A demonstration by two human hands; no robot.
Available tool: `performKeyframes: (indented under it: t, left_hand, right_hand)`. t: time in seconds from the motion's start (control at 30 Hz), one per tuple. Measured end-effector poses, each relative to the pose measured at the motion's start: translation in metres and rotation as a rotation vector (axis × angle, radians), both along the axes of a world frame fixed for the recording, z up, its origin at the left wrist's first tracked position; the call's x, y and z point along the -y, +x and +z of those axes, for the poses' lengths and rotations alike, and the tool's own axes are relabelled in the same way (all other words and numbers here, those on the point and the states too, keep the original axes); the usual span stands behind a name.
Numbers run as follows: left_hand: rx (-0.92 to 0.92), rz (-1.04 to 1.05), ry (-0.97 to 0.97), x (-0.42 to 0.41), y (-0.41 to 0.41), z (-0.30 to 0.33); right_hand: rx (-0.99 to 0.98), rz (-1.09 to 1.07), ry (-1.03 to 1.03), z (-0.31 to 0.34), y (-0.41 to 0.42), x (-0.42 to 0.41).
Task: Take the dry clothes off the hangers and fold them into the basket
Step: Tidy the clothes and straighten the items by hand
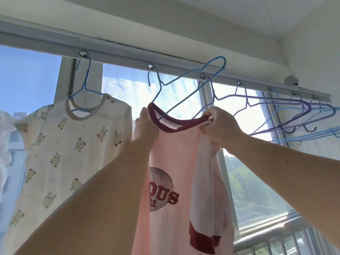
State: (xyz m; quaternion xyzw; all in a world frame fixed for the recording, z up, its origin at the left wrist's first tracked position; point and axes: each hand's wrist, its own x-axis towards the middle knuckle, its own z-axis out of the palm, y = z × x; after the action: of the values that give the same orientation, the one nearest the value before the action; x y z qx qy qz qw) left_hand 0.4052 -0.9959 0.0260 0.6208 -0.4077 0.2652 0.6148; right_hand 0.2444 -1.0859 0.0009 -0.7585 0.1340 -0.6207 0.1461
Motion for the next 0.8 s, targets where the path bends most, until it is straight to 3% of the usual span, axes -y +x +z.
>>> performKeyframes:
  t: [0.17,0.4,0.63,0.8]
  left_hand:
    - [-0.061,-0.113,-0.013,0.004,0.014,0.007]
    - [0.099,-0.157,-0.116,0.004,0.014,0.03]
    - [0.119,-0.079,-0.112,0.014,-0.001,0.008]
    - [0.028,-0.231,-0.208,0.016,-0.018,-0.018]
  right_hand:
    - [-0.033,-0.008,0.01,-0.003,0.005,0.004]
    - [-0.099,-0.04,-0.002,-0.004,-0.001,0.008]
    - [-0.147,-0.089,0.025,-0.016,-0.012,-0.001]
    - [-0.212,-0.094,0.046,-0.031,-0.022,-0.006]
